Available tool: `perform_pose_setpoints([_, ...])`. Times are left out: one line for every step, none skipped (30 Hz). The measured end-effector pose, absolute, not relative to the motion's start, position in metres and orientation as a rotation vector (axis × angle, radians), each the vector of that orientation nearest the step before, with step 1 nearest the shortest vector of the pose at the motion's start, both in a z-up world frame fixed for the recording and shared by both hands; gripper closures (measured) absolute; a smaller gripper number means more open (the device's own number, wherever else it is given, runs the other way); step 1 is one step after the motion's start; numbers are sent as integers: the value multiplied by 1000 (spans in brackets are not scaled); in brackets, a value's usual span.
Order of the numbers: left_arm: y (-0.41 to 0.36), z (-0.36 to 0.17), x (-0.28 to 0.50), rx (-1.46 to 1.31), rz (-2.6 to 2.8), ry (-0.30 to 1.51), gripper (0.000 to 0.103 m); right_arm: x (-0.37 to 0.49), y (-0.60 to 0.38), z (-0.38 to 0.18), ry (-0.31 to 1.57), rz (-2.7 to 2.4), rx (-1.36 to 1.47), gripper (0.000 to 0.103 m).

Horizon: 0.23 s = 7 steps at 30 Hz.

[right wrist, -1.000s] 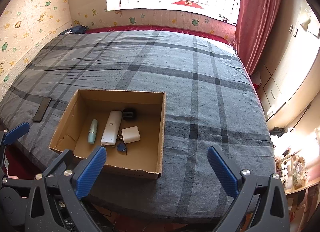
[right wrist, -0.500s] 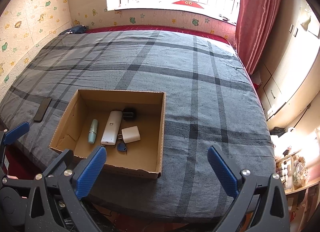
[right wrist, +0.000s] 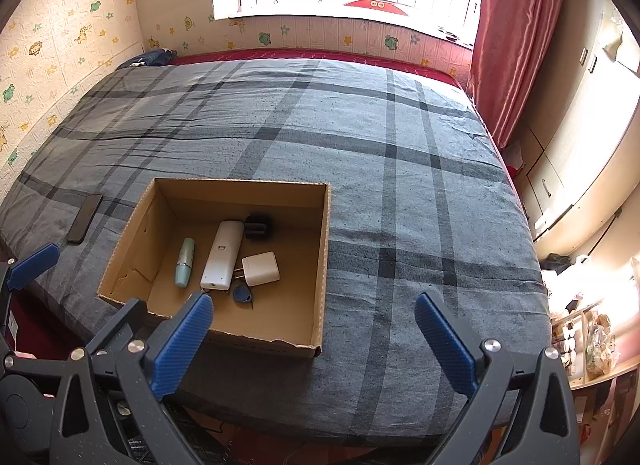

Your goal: Organize rigid objects

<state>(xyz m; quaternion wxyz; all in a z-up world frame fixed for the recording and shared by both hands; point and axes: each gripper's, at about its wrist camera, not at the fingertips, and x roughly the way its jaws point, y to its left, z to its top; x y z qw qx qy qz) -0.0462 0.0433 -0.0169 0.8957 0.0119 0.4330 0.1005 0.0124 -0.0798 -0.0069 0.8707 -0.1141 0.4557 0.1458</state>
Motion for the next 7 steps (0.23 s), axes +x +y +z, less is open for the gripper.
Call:
perform_pose_setpoints([43,-18,-45,25,208,900,0,13,-80,-7,954,304,-240,0])
perform_pose_setpoints([44,-18,-45,25,208,901,0,13,-80,-8,955,306,-240,0])
perform_pose_setpoints([44,-19,-44,25,207,901,0,14,-80,-8,956,306,-239,0])
perform_pose_setpoints([44,-19,-44,25,207,900,0,14,-80,-9,958,307,-237,0])
perform_pose_setpoints([44,-19,-44,24,207,899,0,16,-80,-9,961,309,-236,0])
perform_pose_setpoints([45,-20,-43,23,206,899,0,17,-80,-10,963,311,-236,0])
perform_pose_setpoints([45,-20,-43,22,205,900,0,17,-80,-10,963,311,-235,0])
